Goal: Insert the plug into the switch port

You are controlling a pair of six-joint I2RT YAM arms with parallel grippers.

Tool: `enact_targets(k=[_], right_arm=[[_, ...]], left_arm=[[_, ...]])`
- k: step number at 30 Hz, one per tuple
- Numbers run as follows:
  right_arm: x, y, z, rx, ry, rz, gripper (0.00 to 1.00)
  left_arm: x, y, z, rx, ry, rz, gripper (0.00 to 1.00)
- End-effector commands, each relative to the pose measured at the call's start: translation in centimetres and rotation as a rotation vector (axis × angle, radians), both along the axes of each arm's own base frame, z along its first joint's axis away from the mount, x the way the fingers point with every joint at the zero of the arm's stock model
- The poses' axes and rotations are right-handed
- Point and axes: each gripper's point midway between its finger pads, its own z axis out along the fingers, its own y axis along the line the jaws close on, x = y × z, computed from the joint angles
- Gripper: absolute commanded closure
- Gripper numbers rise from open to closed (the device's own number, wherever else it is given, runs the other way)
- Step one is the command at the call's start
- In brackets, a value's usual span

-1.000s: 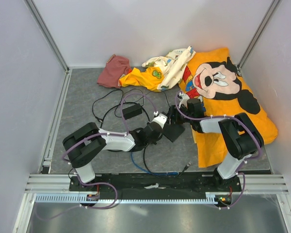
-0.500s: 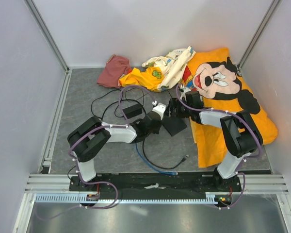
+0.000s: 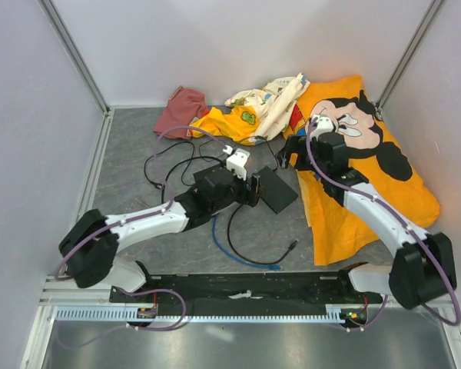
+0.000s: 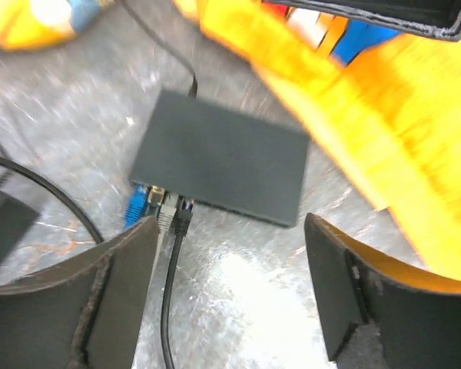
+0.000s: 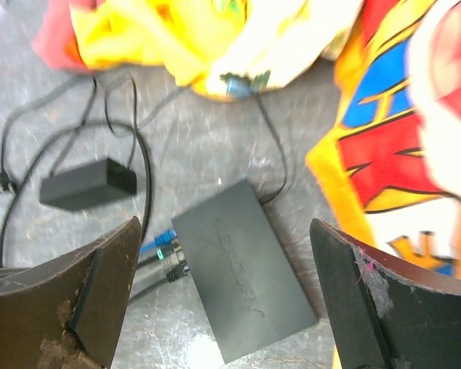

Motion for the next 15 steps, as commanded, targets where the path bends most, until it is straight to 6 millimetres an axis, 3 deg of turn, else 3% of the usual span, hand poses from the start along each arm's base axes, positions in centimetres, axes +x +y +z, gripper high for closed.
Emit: enact_targets(k=[1, 2, 4, 9, 11, 13, 15], right_arm=[[-1.5, -2.7, 2.1, -0.049, -0.054, -0.097, 0.02], [-1.8, -3.0, 2.5, -0.049, -0.064, -0.104, 0.02], [-2.6, -3.2, 3.4, -0.038, -0.088, -0.104, 0.02], [-4.3, -3.3, 3.7, -0.03, -0.098, -0.075, 0.02], [-4.8, -3.5, 3.1, -0.045, -0.08, -0.069, 0.02], [-5.5, -3.1, 2.5, -0.046, -0.057, -0.031, 0.02], [-6.0, -3.3, 2.6, -0.051, -0.061, -0.027, 0.02]], left_arm=[[-0.3, 4.0, 3.2, -0.022, 0.002, 0.126, 0.13], [-0.5, 5.2, 2.6, 0.011, 0.026, 0.144, 0.12], [0.2, 7.3, 3.5, 0.007, 0.028, 0.2, 0.12], [-0.1, 13.4, 0.7, 0.068, 0.14, 0.359, 0.16], [-0.6, 14.8, 0.8, 0.054, 0.143, 0.397, 0.16], [-1.4, 16.4, -0.4, 0.062, 0.176, 0.445, 0.15], [-2.2, 17.6, 0.3, 0.039, 0.165, 0.472, 0.15]])
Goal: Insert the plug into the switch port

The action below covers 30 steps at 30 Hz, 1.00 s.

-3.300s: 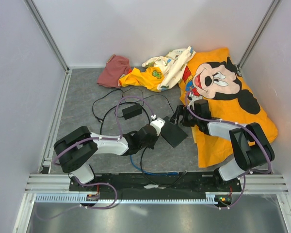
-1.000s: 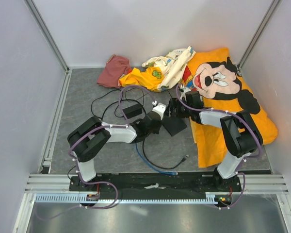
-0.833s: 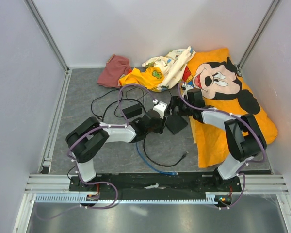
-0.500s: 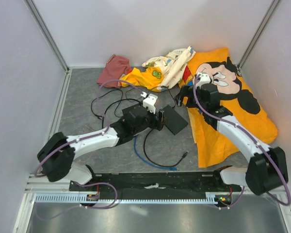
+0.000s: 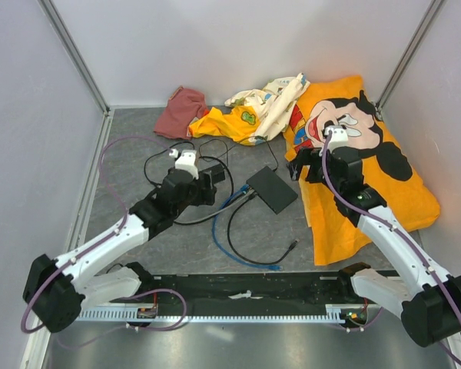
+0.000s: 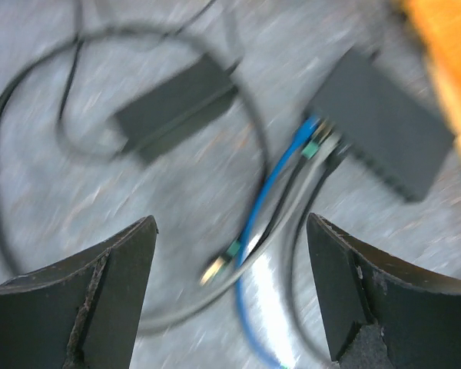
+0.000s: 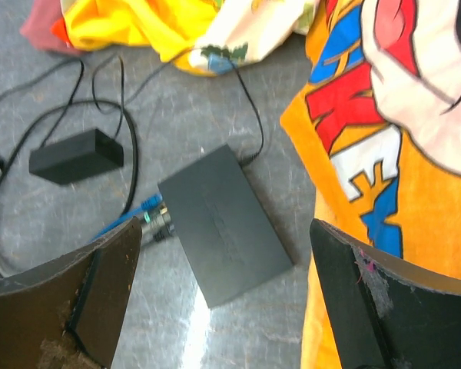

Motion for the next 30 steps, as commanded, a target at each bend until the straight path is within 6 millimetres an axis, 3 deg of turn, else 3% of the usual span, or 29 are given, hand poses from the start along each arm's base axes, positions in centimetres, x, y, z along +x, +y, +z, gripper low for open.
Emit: enact_targets(k=[1, 8, 12, 14, 19, 25, 30], right_arm=[[-1.5, -0.5, -0.6, -0.031, 0.018, 0.021, 0.02], [-2.9, -4.3, 2.8, -0.07, -0.068, -0.146, 0.02], [-4.5, -6.4, 5.7, -0.065, -0.138, -0.232, 0.02], [-5.3, -7.7, 7.2, -0.067, -0.186, -0.285, 0.02], [-7.3, -10.6, 9.1, -0.096, -0.246, -0.392, 0.02], [-9.1, -12.8, 10.3, -0.081, -0.311, -0.491, 0.02], [-9.2, -12.9, 10.5, -0.076, -0.323, -0.493, 0.02]], left_arm=[[-2.4, 3.3, -0.2, -0.012, 0.043, 0.106, 0.15], [-4.8, 8.0, 6.7, -0.034, -0.141, 0.173, 0.14], [-6.6, 11.2, 11.8, -0.075, -0.29, 0.224, 0.11], [-7.3, 12.5, 13.3, -0.091, -0.334, 0.256, 0.11], [-10.3, 16.3, 18.3, -0.208, -0.503, 0.326, 0.04], [-13.0, 19.5, 20.5, -0.284, -0.633, 0.379, 0.01], [-14.4, 20.9, 21.1, -0.356, -0.693, 0.407, 0.01]])
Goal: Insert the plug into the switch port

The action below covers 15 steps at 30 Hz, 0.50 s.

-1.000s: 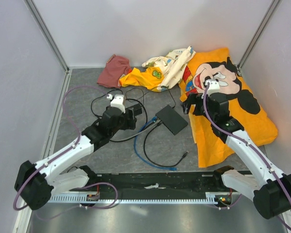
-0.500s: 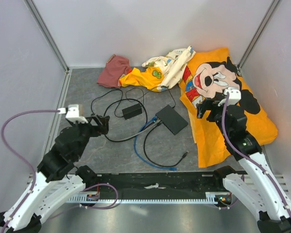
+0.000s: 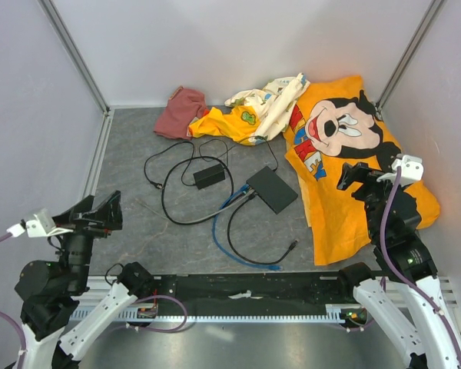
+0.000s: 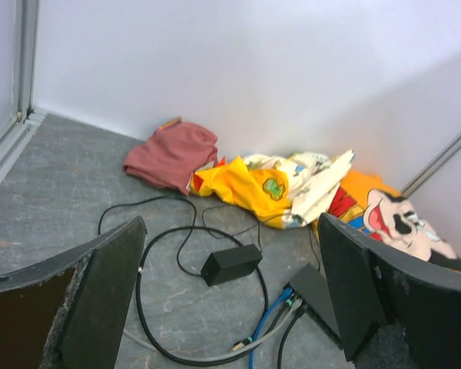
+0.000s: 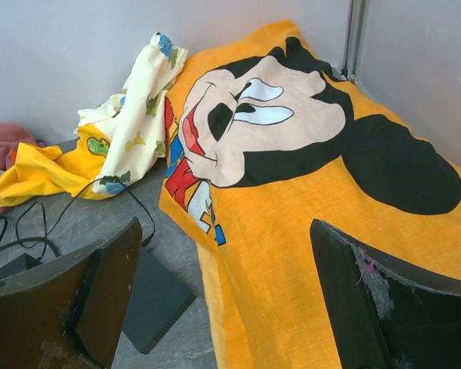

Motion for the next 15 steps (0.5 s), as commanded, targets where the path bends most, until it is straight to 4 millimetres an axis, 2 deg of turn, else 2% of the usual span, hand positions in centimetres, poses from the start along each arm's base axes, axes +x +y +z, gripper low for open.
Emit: enact_targets(k=[1, 15], right_arm=[[-0.1, -0.8, 0.5, -0.017, -0.008, -0.037, 0.02], [-0.3, -0.8, 0.4, -0.023, -0.017, -0.032, 0.02]], left_arm=[[-0.6, 1.7, 0.5, -0.008, -0.041, 0.063, 0.01], [-0.3, 1.7, -0.6, 0.007, -0.025, 0.077, 0.01]])
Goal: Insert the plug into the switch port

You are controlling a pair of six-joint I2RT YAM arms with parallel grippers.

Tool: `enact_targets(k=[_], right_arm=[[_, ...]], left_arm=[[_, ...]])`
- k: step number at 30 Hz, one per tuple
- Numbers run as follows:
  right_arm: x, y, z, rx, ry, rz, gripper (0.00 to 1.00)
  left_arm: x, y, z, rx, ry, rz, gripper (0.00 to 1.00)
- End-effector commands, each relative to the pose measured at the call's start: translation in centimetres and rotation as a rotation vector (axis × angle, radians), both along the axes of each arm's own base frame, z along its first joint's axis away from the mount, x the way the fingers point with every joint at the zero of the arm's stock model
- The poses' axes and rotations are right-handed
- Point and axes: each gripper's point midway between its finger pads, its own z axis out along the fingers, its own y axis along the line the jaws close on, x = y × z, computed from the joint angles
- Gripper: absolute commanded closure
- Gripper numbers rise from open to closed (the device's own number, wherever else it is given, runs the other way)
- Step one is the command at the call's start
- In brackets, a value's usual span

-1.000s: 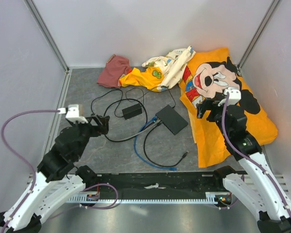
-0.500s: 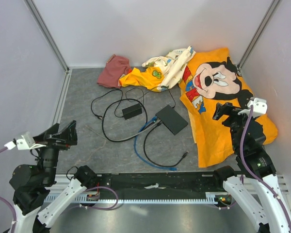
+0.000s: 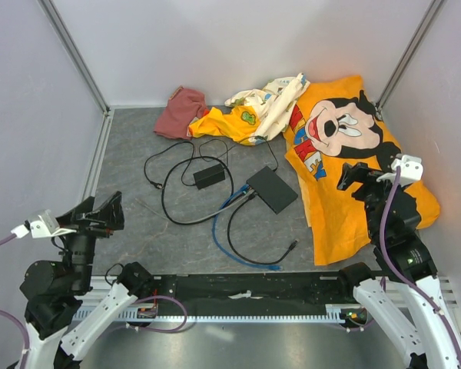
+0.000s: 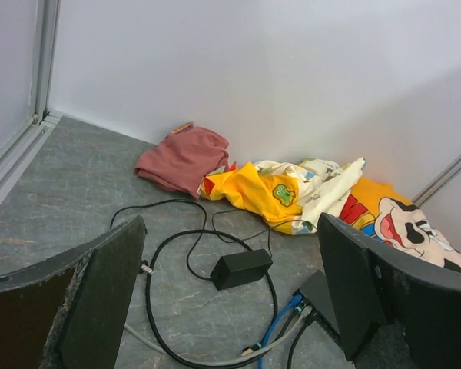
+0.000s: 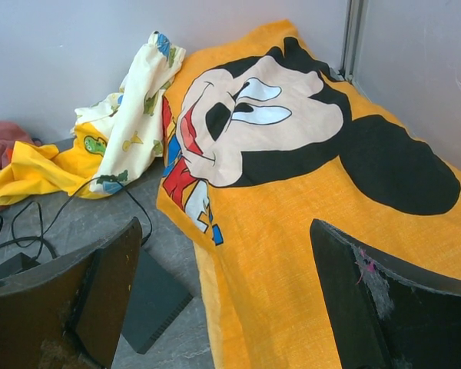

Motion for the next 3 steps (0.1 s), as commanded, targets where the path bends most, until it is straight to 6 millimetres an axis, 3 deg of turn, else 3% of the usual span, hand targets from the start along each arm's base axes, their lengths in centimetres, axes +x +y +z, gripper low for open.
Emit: enact_targets(k=[1, 3], right_arm=[[-0.34, -0.6, 0.46, -0.015, -0.022, -0.022, 0.02], [-0.41, -0.69, 0.59, -0.012, -0.029, -0.026, 0.02]], left_arm=[[-0.09, 0.79, 0.19, 0.01, -0.014, 0.038, 0.01], [-0.07, 0.75, 0.29, 0.013, -0.014, 0.038, 0.01]])
